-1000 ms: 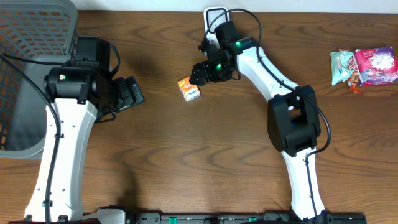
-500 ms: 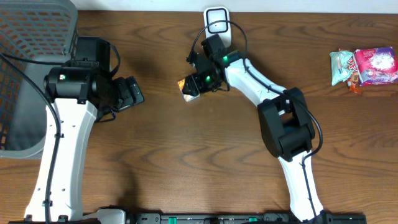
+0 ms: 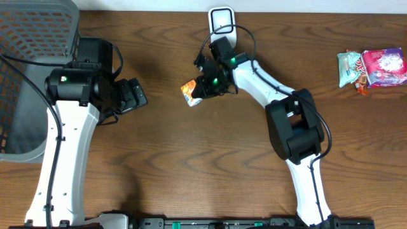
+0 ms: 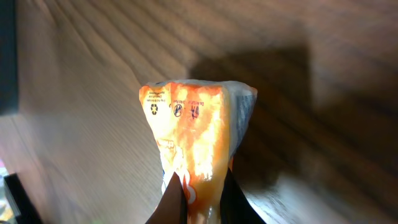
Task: Scan the item barcode
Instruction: 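Grasp the orange tissue pack with the right gripper and lift it, then hold the orange tissue pack up to the scanner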
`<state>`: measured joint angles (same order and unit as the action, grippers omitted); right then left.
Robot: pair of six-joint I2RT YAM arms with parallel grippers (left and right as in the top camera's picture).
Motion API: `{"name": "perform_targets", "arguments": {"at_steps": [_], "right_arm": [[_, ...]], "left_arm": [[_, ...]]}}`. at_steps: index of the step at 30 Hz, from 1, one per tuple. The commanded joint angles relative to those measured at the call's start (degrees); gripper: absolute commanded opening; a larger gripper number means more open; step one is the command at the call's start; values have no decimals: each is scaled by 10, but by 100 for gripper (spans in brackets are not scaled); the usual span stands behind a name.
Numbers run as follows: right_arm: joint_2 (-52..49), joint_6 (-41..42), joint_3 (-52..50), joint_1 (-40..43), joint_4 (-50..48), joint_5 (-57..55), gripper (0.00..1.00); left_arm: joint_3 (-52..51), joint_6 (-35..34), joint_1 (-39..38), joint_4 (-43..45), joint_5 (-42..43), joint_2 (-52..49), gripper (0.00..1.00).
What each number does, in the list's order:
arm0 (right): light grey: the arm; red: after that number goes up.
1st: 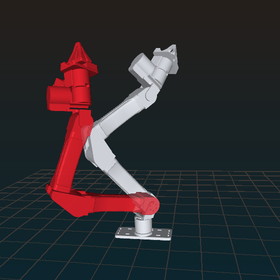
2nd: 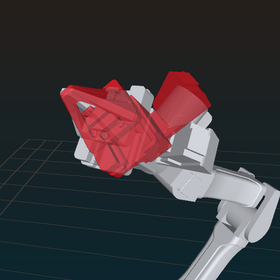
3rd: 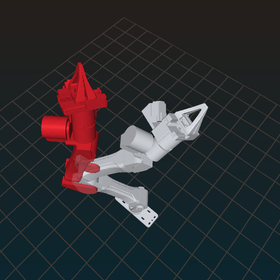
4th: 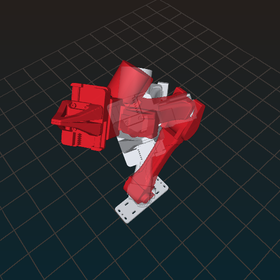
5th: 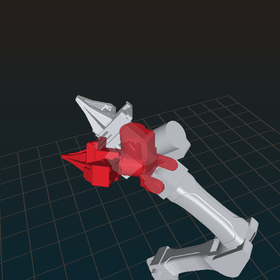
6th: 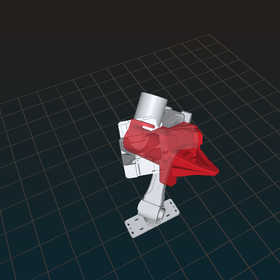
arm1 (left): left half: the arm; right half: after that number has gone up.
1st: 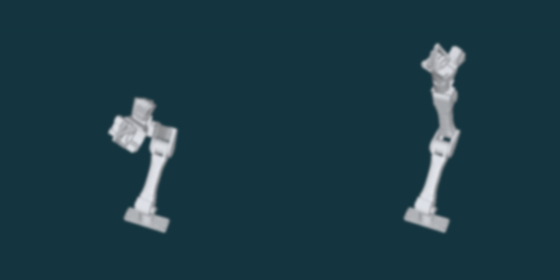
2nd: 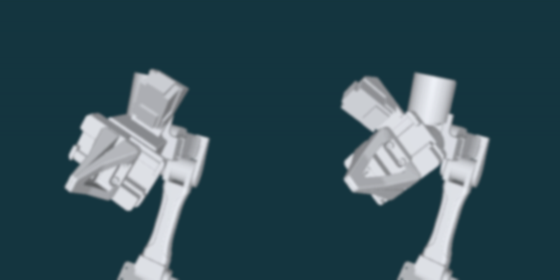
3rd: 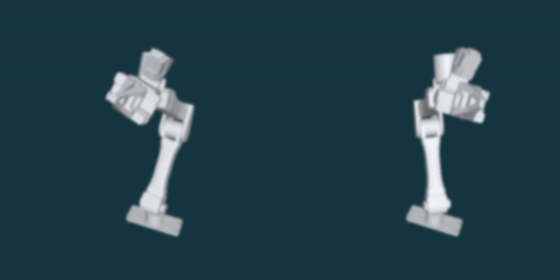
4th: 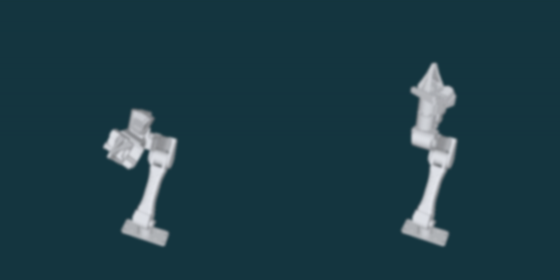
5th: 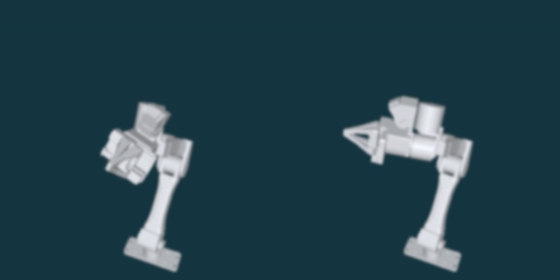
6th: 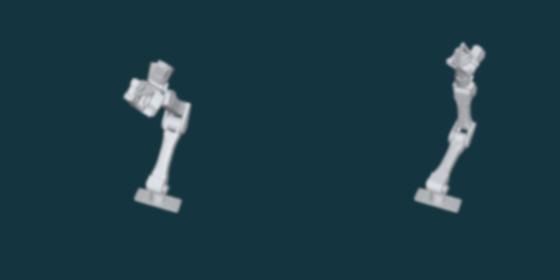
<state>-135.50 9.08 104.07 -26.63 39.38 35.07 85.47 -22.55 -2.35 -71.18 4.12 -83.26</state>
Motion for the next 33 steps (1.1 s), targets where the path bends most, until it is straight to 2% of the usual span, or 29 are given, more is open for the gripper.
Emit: {"name": "perform_targets", "arguments": {"at_steps": [1,3,7,11,13,18,24,33], "right_arm": [[3,16,88,25,37,-19,1],[3,16,137,32,68,-71,1],[3,16,232,36,103,-269,1],[3,15,270,30,75,-503,1],[3,-7,269,27,48,-572,1],[0,-70,244,28,-38,-592,1],[-2,-75,185,29,-156,-587,1],[-3,-64,167,25,-192,-604,1]], "left_arm": [[-2,-5,1,-2,-5,-4,98],[-2,-5,1,-2,-5,-4,98],[-2,-5,1,-2,-5,-4,98],[-2,-5,1,-2,-5,-4,98],[-2,-5,1,-2,-5,-4,98],[-2,-5,1,-2,-5,-4,98],[-2,-5,1,-2,-5,-4,98],[-2,-5,1,-2,-5,-4,98]]}}
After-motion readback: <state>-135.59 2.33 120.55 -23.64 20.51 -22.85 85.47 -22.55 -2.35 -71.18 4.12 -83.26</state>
